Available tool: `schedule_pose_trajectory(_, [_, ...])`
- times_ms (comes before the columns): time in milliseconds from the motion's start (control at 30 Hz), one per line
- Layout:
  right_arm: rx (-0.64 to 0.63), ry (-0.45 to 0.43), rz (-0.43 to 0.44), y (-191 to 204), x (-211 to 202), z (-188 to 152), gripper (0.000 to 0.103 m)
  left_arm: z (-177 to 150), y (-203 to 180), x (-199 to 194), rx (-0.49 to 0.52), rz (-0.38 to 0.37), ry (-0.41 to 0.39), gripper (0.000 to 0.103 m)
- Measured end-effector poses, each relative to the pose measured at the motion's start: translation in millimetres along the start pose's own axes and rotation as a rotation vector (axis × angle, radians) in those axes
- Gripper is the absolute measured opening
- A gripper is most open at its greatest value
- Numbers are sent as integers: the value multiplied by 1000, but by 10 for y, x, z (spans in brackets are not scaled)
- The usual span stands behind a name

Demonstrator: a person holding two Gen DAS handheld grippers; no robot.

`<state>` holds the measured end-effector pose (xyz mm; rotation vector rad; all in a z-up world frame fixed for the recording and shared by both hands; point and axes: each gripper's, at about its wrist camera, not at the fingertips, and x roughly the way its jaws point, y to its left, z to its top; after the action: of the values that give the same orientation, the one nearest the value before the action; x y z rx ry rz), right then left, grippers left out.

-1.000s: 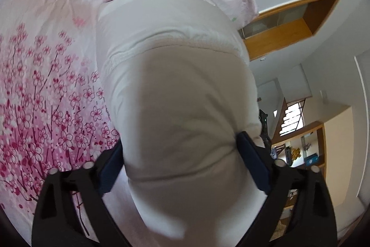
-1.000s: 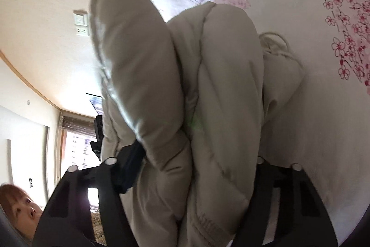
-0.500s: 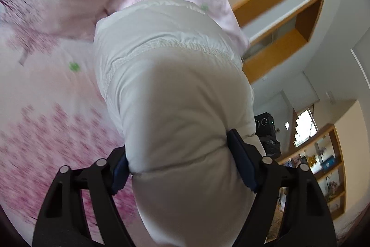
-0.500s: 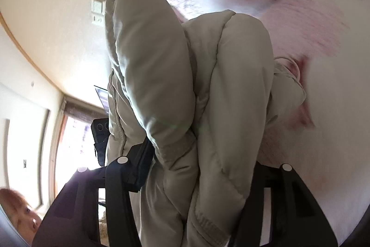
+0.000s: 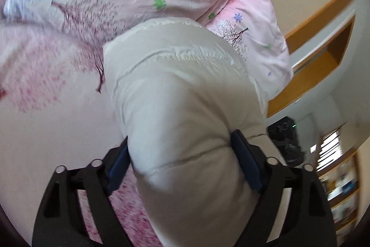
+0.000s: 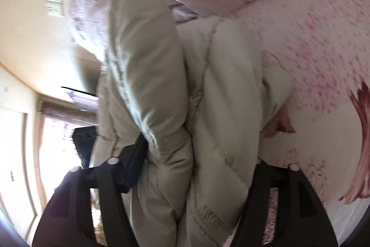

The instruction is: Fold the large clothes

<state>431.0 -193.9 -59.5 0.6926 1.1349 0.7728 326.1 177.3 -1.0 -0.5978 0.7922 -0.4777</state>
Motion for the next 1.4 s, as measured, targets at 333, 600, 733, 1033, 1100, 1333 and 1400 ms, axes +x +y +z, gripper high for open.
schedule_pose_trajectory(333, [-118,-141,-265,325,-343,-274,80,-172,-816,-343,401,444,-210,101])
schedule_pose_trajectory(600, [-439,-514,-402,1088,-836,-1092,79,-424,-1297,-322,520,450,-182,101])
schedule_pose_trajectory(733, [-613,-487,-433,1305,-525,-1398,37,-544,-1363,-216,525,428,-153,101])
schedule_pose_trajectory(1033, [-537,-305,-535,943,-188,-1414,25,-880,-1383,161,593,454,-39,101])
schedule_pose_trajectory(1100, [-522,-291,-531,848,-138,-1394,25,-947,-1385,230,603,476,-32,101])
schedule_pose_trajectory(1333, [-491,-344,-443,1119,-415,-1113,27,-967,-1296,270,569,498,-33,101])
schedule_pose_trajectory(1400, [-496,-408,-443,1297,-531,-851,28,-958,-1294,267,569,496,-31,101])
